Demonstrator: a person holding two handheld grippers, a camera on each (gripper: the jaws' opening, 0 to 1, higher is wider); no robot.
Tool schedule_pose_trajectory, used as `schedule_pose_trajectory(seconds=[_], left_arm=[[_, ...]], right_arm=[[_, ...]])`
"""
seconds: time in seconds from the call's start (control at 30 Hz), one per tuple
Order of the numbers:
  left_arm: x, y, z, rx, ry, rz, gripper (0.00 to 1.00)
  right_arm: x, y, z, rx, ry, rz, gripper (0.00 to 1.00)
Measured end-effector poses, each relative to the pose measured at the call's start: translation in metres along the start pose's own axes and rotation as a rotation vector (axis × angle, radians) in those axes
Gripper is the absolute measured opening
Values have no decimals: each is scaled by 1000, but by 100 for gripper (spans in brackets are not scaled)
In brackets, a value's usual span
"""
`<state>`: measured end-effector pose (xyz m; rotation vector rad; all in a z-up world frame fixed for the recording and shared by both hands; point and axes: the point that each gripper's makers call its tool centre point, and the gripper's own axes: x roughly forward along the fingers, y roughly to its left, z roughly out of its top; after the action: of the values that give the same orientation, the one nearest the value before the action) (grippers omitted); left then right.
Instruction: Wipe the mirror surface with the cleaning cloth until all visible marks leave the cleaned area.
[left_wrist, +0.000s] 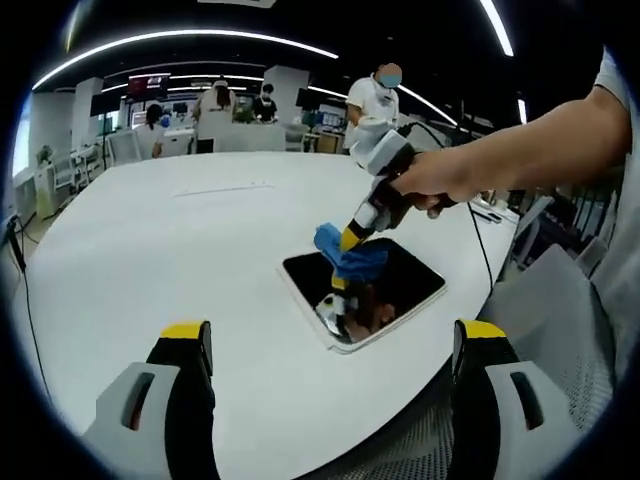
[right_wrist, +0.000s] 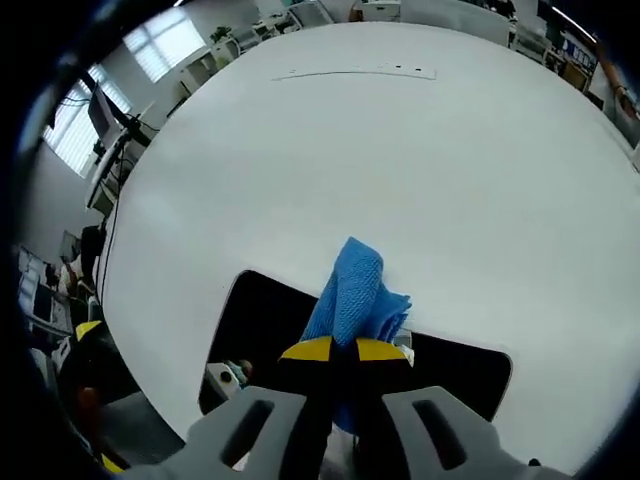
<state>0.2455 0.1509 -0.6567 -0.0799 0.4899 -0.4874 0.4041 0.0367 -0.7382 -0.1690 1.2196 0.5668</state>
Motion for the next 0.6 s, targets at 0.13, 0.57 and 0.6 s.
schedule_pose_trajectory(seconds=[0.13,0.57,0.6], left_arm=[[0,-2,-1,4,10,-7,99],[1,0,-1,-4,4,-6,99],[1,0,-1,-5,5,-6,99]], right_arm=[[2,8,4,-6,1,9,1],[10,43,14,-45,4,45,1],[10,46,14,-52,5,46,1]])
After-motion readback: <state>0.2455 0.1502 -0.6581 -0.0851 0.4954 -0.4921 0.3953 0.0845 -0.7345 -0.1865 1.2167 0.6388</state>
